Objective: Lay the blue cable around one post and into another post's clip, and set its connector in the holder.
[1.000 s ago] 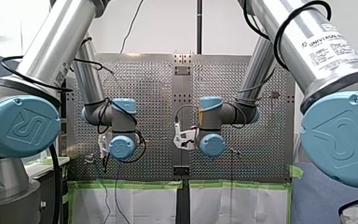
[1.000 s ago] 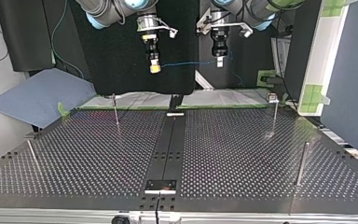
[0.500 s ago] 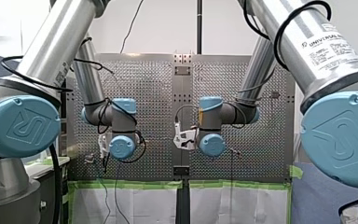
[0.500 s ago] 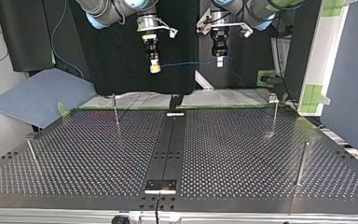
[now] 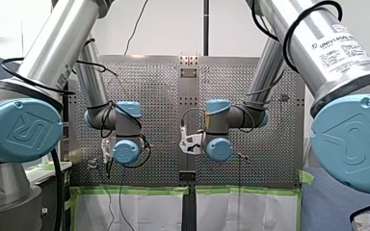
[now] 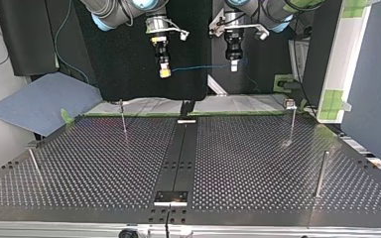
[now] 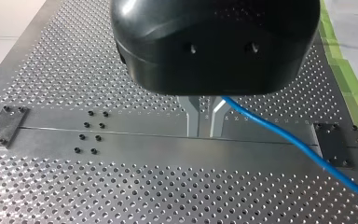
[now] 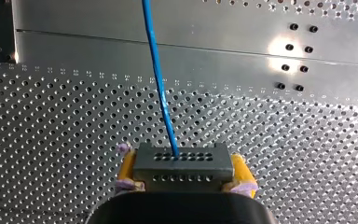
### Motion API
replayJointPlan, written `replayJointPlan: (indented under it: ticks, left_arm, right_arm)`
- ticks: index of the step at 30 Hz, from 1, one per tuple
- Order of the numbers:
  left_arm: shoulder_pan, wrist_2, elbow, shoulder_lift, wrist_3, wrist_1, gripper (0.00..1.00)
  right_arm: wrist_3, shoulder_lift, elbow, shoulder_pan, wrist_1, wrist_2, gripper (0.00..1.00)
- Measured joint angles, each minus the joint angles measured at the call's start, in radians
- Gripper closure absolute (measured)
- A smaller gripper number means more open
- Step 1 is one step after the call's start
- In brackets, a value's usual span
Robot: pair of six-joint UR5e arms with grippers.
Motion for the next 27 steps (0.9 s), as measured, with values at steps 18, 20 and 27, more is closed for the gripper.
replayJointPlan:
  ticks: [18,20,27]
  left_arm:
    - [0.0,0.0,0.0,0.0,0.0,0.0,0.85]
    - [0.0,0.0,0.0,0.0,0.0,0.0,0.85]
    - [0.008,-0.028,0.022,-0.007,-0.009,-0.024,0.82]
  right_arm:
    - [0.001,-0.001,0.0,-0.001,0.002,0.0,0.77]
    - [0.001,-0.001,0.0,-0.001,0.002,0.0,0.77]
    - [0.006,0.029,0.013,-0.009,0.037,0.033,0.67]
